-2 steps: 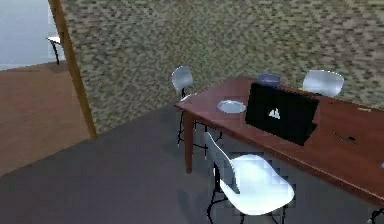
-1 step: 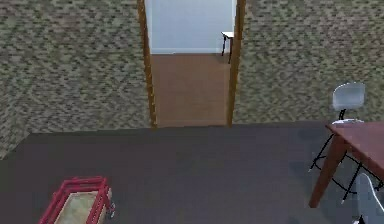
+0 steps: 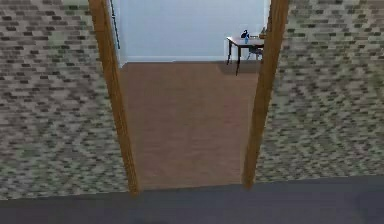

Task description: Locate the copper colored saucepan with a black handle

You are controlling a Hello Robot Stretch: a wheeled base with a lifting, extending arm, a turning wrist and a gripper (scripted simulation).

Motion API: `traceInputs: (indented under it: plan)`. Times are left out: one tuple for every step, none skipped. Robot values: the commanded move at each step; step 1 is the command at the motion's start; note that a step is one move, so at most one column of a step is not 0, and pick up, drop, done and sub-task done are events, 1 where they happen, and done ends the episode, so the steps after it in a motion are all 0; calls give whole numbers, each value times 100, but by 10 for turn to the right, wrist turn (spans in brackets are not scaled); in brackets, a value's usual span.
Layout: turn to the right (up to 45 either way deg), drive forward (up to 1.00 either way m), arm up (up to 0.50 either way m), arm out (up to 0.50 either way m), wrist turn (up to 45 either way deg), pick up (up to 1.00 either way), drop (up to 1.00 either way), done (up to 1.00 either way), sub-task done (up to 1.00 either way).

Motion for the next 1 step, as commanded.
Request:
traceInputs:
  plan:
    - [0, 100, 0, 0, 0, 0, 0, 0, 0]
